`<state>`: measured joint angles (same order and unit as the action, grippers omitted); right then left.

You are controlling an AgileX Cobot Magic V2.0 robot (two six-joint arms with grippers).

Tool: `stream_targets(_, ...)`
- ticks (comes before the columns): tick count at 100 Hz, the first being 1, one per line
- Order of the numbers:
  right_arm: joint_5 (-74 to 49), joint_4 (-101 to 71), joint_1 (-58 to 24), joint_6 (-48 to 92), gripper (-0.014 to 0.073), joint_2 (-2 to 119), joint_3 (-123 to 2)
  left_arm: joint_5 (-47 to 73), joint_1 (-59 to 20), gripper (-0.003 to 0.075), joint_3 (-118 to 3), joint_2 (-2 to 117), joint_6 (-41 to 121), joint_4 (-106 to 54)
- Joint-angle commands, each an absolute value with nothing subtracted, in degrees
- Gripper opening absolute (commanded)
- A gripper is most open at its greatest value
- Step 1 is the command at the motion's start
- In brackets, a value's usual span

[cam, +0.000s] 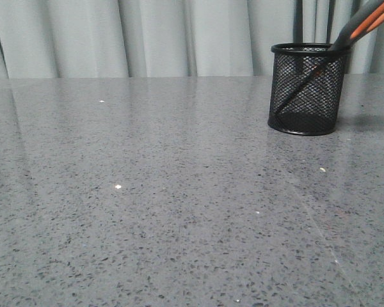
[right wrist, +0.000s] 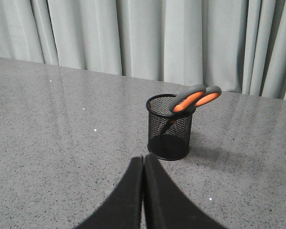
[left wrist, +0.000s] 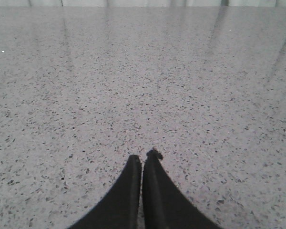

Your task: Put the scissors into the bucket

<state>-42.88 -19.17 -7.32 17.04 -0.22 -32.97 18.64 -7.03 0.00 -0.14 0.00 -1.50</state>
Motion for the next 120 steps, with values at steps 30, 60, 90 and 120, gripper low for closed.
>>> stream_targets(30, -27.5, -13.1, 1.5, 7.3, -0.0046, 0.7, -22.7, 15.7, -6.9, -0.0020, 2.3, -1.6, -0.6, -1.9)
stream_targets(60, -4.7, -7.2, 14.0, 7.3, -0.0046, -1.4, -2.1, 15.7, -6.9, -0.0020, 2.3, -1.6, -0.6, -1.9)
stream_targets(90, -14.2, -3.7, 13.4, 7.2, -0.0046, -1.9, 1.1, 15.7, -6.9, -0.0020, 2.3, -1.6, -0.6, -1.9)
stream_targets(120, -16.8, -4.4, 13.3, 7.2, -0.0046, -1.9, 1.1, 15.7, -6.9, -0.0020, 2.3, -1.6, -0.6, -1.9)
